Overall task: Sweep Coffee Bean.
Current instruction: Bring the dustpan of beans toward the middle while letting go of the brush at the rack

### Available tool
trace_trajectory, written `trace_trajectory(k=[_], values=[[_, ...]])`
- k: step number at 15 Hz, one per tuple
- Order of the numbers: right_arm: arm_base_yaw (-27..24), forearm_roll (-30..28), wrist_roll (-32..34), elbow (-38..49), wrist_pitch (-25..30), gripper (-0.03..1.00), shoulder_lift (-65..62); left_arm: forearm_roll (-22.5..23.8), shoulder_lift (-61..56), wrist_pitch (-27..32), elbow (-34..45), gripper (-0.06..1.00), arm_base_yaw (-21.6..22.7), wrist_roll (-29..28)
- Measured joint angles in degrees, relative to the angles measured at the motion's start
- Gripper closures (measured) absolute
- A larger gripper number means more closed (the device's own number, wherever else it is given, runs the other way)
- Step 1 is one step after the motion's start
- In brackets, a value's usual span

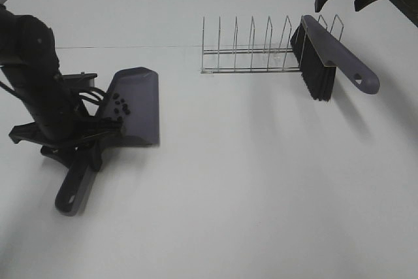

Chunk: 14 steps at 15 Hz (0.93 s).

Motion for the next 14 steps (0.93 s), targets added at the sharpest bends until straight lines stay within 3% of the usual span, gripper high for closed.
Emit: trace_trajectory(k=[5,14], values=[[0.0,0.2,-0.1,0.0,2.9,0.34,0.0,-1.3,1.2,0.1,-5.0,0.62,-4.8,-2.0],[0.0,0.3,-0.1,0.0,6.8,0.34,0.0,-1.8,2.5,1.0,-5.1,0.6,-4.8,-2.2]])
